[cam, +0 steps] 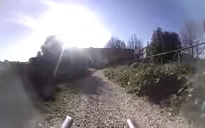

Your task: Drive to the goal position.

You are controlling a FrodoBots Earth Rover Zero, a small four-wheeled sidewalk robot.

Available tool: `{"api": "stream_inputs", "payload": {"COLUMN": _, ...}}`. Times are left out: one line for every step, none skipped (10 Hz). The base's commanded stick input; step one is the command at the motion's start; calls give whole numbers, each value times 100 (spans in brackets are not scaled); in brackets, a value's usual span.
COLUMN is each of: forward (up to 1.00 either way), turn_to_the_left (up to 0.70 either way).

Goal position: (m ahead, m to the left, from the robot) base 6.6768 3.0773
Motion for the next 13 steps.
{"api": "stream_inputs", "payload": {"forward": 50, "turn_to_the_left": 0}}
{"api": "stream_inputs", "payload": {"forward": 50, "turn_to_the_left": 0}}
{"api": "stream_inputs", "payload": {"forward": 50, "turn_to_the_left": 24}}
{"api": "stream_inputs", "payload": {"forward": 50, "turn_to_the_left": 44}}
{"api": "stream_inputs", "payload": {"forward": 50, "turn_to_the_left": 42}}
{"api": "stream_inputs", "payload": {"forward": 50, "turn_to_the_left": 4}}
{"api": "stream_inputs", "payload": {"forward": 50, "turn_to_the_left": 0}}
{"api": "stream_inputs", "payload": {"forward": 50, "turn_to_the_left": 0}}
{"api": "stream_inputs", "payload": {"forward": 50, "turn_to_the_left": 0}}
{"api": "stream_inputs", "payload": {"forward": 50, "turn_to_the_left": 0}}
{"api": "stream_inputs", "payload": {"forward": 50, "turn_to_the_left": 0}}
{"api": "stream_inputs", "payload": {"forward": 50, "turn_to_the_left": 0}}
{"api": "stream_inputs", "payload": {"forward": 50, "turn_to_the_left": 0}}
